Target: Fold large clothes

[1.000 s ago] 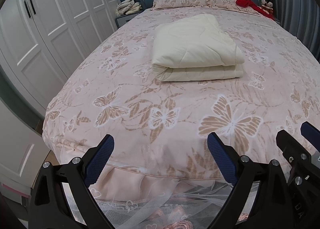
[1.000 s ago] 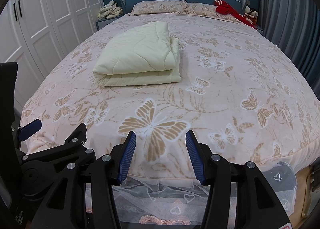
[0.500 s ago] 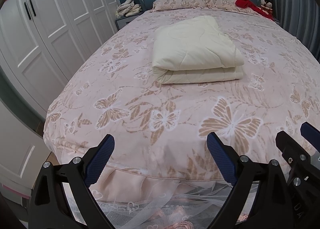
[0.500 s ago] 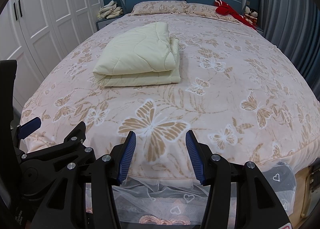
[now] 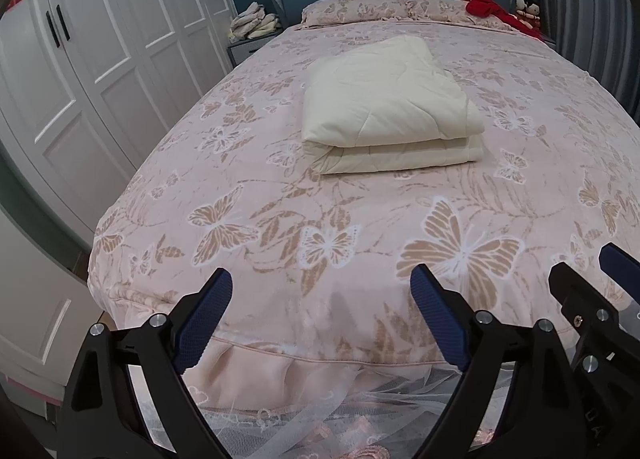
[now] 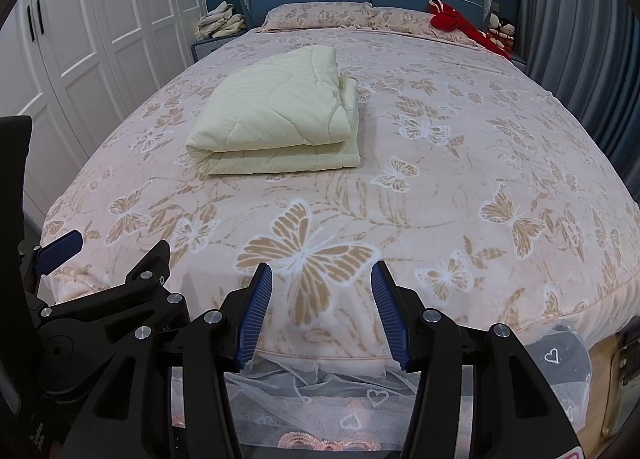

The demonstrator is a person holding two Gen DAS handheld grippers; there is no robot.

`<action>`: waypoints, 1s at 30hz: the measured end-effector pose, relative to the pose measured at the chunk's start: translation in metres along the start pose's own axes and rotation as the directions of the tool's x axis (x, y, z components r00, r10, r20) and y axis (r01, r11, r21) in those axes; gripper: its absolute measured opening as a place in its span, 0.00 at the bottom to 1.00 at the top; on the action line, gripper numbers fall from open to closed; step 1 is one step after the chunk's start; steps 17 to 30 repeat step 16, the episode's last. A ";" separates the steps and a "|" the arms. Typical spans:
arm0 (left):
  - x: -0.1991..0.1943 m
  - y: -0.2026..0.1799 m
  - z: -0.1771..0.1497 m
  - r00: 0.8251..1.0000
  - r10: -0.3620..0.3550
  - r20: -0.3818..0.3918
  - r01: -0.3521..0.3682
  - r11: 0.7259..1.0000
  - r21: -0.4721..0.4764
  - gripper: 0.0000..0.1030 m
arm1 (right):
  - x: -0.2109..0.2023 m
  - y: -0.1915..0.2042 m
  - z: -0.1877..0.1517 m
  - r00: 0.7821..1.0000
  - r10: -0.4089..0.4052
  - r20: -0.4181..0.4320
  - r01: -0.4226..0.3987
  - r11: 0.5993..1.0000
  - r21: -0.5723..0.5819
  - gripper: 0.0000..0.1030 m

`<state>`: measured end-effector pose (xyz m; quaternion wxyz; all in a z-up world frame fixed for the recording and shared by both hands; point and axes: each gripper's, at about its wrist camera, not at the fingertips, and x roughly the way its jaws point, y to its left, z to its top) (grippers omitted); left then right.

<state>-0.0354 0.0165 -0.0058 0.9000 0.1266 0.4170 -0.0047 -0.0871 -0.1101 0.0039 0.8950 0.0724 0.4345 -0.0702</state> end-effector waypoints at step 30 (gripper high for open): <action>-0.001 -0.003 0.000 1.000 -0.011 0.009 0.011 1.000 0.002 0.77 | 0.001 -0.003 0.001 1.000 -0.004 -0.001 0.004 1.000 0.000 0.50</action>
